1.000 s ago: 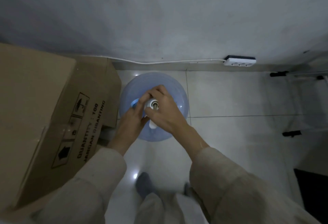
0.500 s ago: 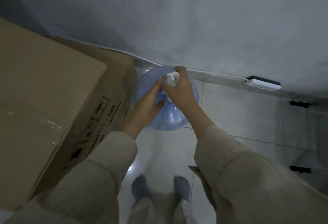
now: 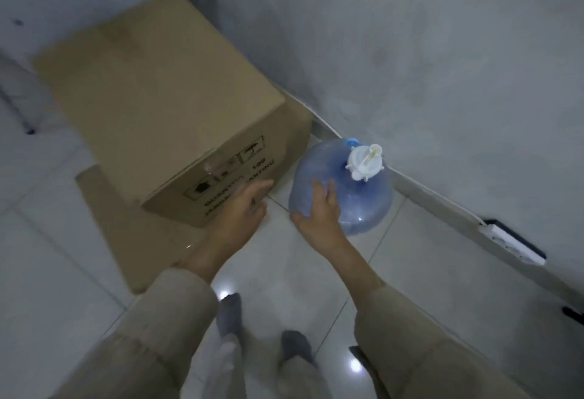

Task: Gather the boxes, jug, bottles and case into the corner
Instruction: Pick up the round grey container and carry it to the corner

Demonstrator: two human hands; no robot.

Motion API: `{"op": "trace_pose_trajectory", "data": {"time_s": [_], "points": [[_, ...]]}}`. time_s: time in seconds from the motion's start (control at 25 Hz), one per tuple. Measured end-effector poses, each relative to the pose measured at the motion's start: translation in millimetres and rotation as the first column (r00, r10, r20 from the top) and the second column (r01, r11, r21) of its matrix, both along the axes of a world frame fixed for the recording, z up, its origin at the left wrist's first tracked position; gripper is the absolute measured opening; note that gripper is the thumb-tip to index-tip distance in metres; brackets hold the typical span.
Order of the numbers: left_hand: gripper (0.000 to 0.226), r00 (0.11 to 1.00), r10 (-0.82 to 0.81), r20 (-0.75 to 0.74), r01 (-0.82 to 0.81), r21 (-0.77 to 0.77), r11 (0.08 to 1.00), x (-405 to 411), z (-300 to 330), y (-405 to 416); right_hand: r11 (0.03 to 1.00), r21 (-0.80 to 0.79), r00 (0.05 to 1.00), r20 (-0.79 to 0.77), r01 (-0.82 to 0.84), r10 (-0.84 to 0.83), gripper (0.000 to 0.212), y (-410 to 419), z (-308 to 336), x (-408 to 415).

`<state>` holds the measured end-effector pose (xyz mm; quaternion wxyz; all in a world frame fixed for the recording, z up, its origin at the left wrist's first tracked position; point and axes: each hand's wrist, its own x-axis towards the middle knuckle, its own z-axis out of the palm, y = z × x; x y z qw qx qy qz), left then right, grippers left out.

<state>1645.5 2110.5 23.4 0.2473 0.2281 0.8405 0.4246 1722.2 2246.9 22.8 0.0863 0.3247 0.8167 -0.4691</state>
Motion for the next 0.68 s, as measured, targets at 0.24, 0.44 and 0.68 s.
{"op": "trace_pose_trajectory", "data": {"time_s": [0.24, 0.44, 0.68], "points": [[0.036, 0.933, 0.338, -0.124, -0.345, -0.041, 0.938, 68.8, 113.3, -128.3, 0.849, -0.097, 0.854, -0.064, -0.520, 0.516, 0.037, -67.0, 94.8, 8.3], [0.035, 0.744, 0.585, -0.323, -0.613, 0.019, 0.790, 133.3, 218.4, -242.7, 0.567, -0.078, 0.572, -0.144, -0.820, 0.808, 0.033, -174.4, 185.9, 4.0], [0.027, 0.435, 0.790, -0.433, -0.866, 0.038, 0.498, 250.9, 288.9, -377.7, 0.146, 0.038, 0.135, -0.205, -0.989, 0.969, 0.029, -338.8, 272.9, 51.5]]}}
